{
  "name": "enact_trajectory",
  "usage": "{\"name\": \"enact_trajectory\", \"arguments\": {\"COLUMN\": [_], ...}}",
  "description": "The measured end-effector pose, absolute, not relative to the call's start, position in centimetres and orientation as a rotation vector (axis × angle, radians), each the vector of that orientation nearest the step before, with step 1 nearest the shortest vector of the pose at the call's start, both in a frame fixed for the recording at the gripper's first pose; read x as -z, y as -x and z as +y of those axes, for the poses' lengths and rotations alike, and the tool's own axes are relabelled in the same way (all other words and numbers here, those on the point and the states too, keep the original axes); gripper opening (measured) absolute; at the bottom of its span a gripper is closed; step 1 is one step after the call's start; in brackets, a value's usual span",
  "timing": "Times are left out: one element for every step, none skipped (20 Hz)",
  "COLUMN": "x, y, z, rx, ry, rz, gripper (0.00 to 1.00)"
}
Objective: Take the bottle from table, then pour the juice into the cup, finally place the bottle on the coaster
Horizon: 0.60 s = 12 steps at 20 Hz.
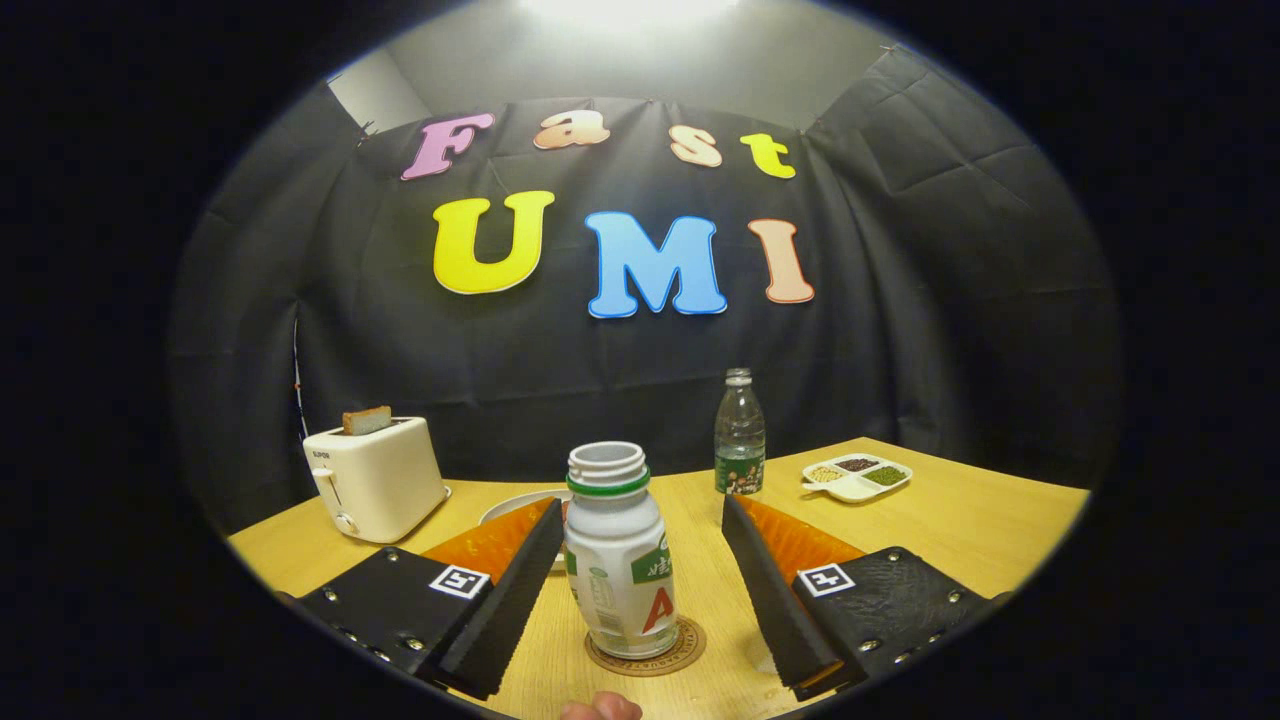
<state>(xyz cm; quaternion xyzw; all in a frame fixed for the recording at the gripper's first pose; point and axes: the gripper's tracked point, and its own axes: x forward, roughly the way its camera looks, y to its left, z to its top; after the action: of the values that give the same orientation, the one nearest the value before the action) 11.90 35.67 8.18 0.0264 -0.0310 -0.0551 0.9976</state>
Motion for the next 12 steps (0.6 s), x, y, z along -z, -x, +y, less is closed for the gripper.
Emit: {"name": "enact_trajectory", "arguments": {"x": [-9.6,-10.9,-12.3,-13.4,-14.3,-14.8,-15.0,-15.3,-15.8,-16.0,-16.0,-15.7], "y": [-11.1,-10.4,-9.8,-9.3,-8.8,-8.4,-7.9,-7.4,-6.9,-6.4,-5.9,-5.4], "z": [35.7,36.2,36.7,36.5,36.8,36.8,36.5,36.1,35.8,35.6,35.7,34.8], "rx": [0.091,0.060,0.040,0.029,0.014,0.007,0.008,0.006,0.000,-0.027,-0.072,-0.097], "ry": [-0.052,-0.056,-0.056,-0.047,-0.040,-0.034,-0.029,-0.024,-0.035,-0.046,-0.055,-0.054], "rz": [-0.072,-0.082,-0.093,-0.102,-0.108,-0.105,-0.099,-0.098,-0.115,-0.126,-0.131,-0.138], "gripper": [0.96,0.96,0.96,0.96,0.96,0.96,0.96,0.96,0.96,0.96,0.96,0.96]}}
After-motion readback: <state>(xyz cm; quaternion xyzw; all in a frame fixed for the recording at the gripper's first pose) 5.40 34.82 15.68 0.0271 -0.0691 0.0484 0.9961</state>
